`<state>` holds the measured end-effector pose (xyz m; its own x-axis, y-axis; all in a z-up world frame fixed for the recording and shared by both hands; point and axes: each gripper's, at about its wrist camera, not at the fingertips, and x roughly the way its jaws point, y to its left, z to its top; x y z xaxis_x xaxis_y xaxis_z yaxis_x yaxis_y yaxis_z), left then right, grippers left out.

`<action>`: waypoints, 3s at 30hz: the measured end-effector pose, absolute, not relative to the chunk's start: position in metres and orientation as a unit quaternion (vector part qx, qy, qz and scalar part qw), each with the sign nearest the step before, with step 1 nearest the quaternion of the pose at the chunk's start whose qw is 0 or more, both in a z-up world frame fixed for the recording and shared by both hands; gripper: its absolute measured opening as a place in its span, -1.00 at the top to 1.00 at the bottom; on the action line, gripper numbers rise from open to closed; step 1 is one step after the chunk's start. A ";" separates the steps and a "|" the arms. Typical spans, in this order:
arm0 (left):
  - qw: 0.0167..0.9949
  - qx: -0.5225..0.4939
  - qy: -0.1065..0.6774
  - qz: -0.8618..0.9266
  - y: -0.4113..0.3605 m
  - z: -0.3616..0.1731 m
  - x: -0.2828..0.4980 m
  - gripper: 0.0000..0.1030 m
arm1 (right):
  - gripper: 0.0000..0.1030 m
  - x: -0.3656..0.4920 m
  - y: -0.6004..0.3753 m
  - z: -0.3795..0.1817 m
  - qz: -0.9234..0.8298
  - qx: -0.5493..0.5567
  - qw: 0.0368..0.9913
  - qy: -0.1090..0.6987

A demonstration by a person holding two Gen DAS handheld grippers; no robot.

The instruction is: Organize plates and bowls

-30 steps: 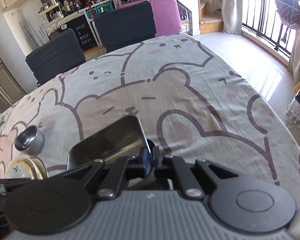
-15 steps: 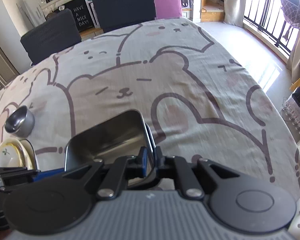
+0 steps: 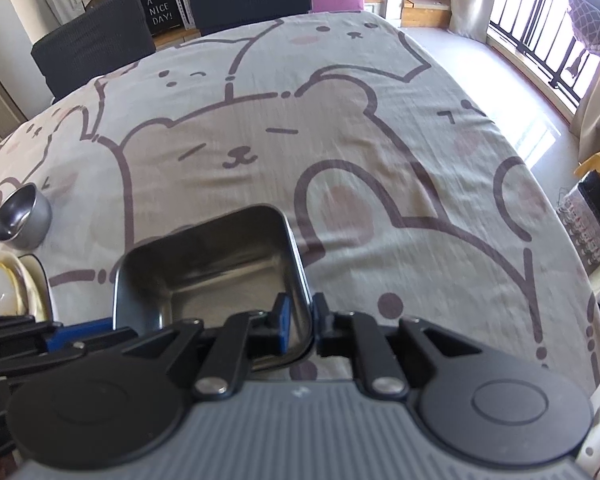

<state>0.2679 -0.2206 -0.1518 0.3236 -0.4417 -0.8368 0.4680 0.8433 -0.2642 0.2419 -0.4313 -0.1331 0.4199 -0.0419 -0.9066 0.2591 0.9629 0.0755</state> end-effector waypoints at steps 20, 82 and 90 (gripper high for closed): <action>0.806 0.016 0.520 -0.282 -0.219 -0.157 0.271 0.68 | 0.68 0.245 -0.449 -0.152 -0.103 0.141 0.813 0.555; 0.910 -0.058 0.371 -0.173 -0.096 -0.059 0.284 -1.00 | -1.00 0.232 -0.393 -0.058 -0.073 0.171 0.927 0.325; 0.924 -0.097 0.368 -0.047 -0.009 -0.073 0.320 -1.00 | -1.00 0.288 -0.332 -0.058 -0.015 0.206 0.926 0.316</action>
<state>0.3200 -0.0086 -0.0731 0.7249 -0.1574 -0.6706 0.0149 0.9769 -0.2132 0.2879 -0.3316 -0.0581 0.7993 0.1018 -0.5922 0.1588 0.9147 0.3715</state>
